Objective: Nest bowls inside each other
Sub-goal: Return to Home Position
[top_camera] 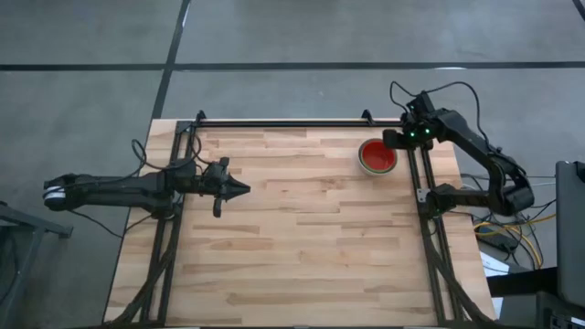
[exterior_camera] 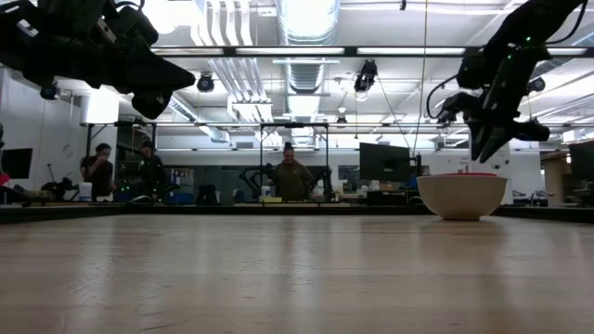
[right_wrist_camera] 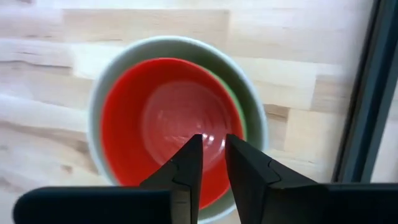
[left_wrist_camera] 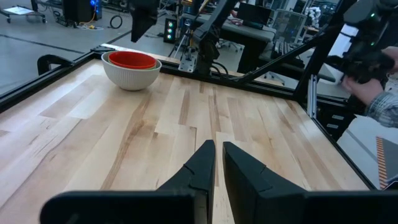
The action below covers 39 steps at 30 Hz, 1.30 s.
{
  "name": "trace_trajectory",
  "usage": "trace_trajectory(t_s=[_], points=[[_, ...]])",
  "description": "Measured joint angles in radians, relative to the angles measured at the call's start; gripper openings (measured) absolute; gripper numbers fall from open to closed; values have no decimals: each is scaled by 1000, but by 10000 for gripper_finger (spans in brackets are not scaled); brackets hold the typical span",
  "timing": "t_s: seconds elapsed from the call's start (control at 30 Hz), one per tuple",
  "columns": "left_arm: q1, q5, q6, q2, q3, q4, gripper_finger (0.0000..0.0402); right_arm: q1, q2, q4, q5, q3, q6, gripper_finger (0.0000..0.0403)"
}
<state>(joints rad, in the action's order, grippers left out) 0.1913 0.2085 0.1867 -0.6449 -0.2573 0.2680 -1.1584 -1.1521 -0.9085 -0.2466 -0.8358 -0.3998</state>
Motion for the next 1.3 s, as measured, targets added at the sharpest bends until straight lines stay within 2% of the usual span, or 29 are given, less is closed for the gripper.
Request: trace_trajectory(t_s=[0.37, 0.7, 0.97, 1.1, 1.3], points=[[0, 0, 0, 0, 0, 0, 35, 2, 188, 11, -107, -40, 19, 59], [0, 0, 0, 0, 0, 0, 35, 14, 323, 8, -277, -62, 90, 59], [0, 0, 0, 0, 0, 0, 35, 92, 430, -1, -323, -61, 96, 59], [0, 0, 0, 0, 0, 0, 35, 140, 481, -1, -380, -61, 120, 58], [0, 0, 0, 0, 0, 0, 35, 225, 548, 1, -434, -61, 131, 36]])
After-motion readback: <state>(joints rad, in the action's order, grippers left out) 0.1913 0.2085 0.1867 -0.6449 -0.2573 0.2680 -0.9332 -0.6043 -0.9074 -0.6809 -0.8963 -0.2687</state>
